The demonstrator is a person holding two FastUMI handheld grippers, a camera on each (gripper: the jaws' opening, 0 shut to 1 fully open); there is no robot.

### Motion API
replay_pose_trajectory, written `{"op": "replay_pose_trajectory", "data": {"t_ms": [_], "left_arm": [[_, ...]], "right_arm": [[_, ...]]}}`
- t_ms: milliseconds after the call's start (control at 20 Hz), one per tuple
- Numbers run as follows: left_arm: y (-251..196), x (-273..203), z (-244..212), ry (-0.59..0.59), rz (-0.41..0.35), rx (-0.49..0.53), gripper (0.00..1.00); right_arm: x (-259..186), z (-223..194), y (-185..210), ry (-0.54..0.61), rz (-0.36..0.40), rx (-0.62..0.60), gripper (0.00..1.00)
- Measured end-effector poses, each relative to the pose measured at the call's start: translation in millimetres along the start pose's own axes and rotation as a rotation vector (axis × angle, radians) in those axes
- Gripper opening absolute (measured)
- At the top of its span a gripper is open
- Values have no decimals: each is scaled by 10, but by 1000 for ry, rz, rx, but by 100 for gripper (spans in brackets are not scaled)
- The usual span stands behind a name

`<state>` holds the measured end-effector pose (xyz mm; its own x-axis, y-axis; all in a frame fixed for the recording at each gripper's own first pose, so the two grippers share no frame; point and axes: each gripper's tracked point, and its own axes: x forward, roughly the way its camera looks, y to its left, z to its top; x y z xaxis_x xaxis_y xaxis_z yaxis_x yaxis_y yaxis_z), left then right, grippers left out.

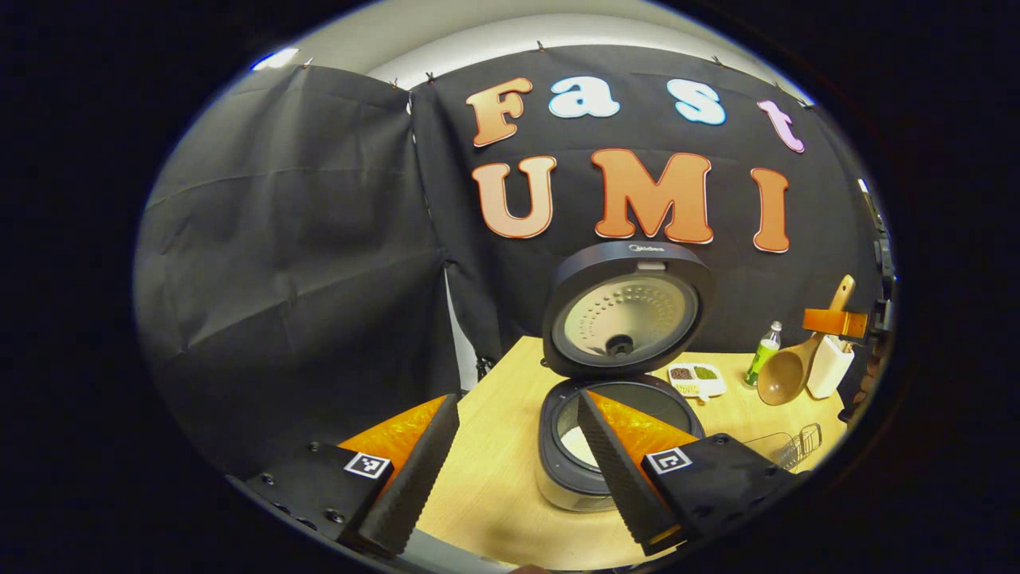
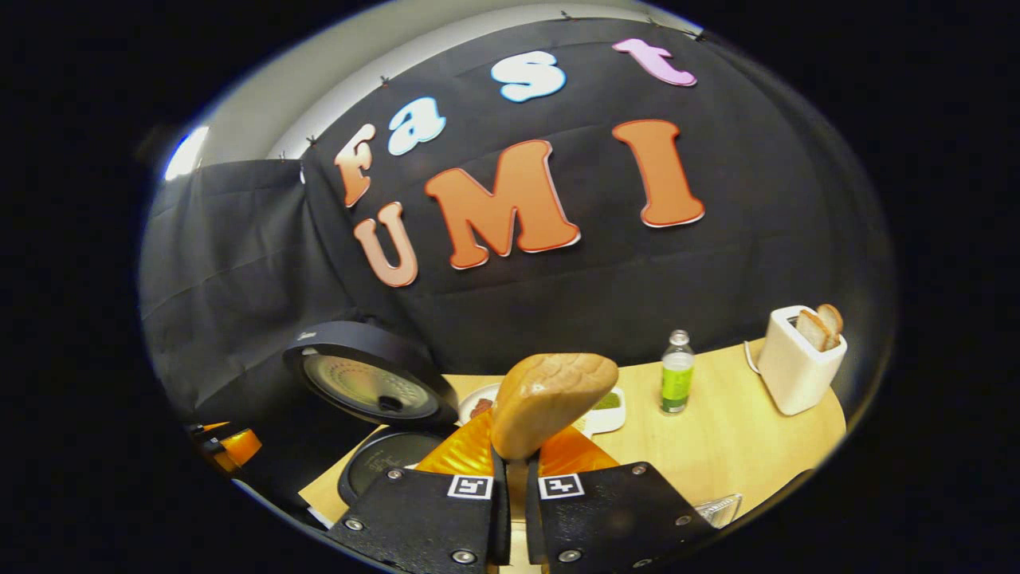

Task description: Close the left gripper, press the button to open the rice cooker; take a wooden spoon from the chopstick holder with the right hand, scoop a spoonful of rice and pour it into the rice cooker, then put the wooden spoon back into the chopstick holder.

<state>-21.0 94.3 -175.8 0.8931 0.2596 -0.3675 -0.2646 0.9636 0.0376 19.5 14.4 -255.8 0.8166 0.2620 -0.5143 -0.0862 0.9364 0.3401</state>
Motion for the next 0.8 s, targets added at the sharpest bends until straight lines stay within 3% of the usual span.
{"op": "replay_pose_trajectory", "data": {"t_ms": [50, 100, 150, 200, 250, 400, 500, 800], "left_arm": [[-75, 0, -36, 20, -13, -11, 100], [-159, 8, -31, 28, -32, -26, 100], [-221, 18, -21, 34, -39, -30, 94], [-272, 29, -18, 39, -45, -25, 100], [-319, 36, -15, 41, -50, -18, 94], [-502, 63, 13, 42, -71, 6, 94], [-606, 75, 62, 39, -83, 23, 100], [-829, 67, 182, 26, -102, 54, 98]], "right_arm": [[-55, -23, -169, 2, -31, 16, 7], [-102, -57, -335, 5, -58, 35, 7], [-161, -85, -505, 7, -85, 55, 7], [-225, -118, -637, 9, -109, 70, 8], [-273, -135, -776, 9, -134, 81, 8], [-441, -233, -1147, 18, -203, 85, 8], [-542, -288, -1369, 23, -243, 100, 8], [-758, -592, -1847, 73, -327, 142, 8]]}}
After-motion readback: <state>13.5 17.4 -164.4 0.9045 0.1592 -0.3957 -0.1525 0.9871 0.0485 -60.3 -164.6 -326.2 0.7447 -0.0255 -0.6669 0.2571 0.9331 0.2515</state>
